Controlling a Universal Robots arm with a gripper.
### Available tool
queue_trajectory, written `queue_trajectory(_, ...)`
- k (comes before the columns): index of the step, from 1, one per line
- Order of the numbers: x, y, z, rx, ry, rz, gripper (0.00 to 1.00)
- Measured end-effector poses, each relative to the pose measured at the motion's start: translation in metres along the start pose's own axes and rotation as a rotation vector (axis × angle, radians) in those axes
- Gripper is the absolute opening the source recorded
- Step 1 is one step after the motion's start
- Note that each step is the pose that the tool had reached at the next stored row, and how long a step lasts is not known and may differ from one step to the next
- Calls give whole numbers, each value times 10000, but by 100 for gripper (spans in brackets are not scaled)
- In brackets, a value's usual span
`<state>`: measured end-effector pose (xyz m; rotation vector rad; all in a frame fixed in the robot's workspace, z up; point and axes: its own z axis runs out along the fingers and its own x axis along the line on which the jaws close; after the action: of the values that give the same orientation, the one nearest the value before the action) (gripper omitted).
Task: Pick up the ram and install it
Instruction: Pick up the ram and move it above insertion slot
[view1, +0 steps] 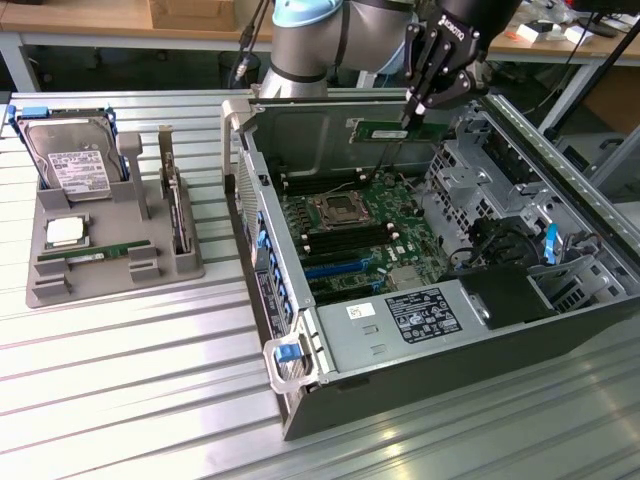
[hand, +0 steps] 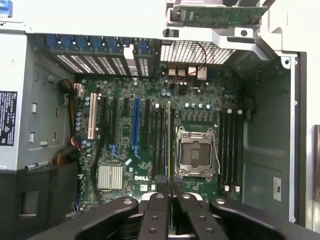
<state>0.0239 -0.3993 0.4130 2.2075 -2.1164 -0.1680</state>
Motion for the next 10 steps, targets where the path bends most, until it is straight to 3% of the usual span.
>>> queue_trajectory(10, 31, -227, 72, -9, -38, 276, 12)
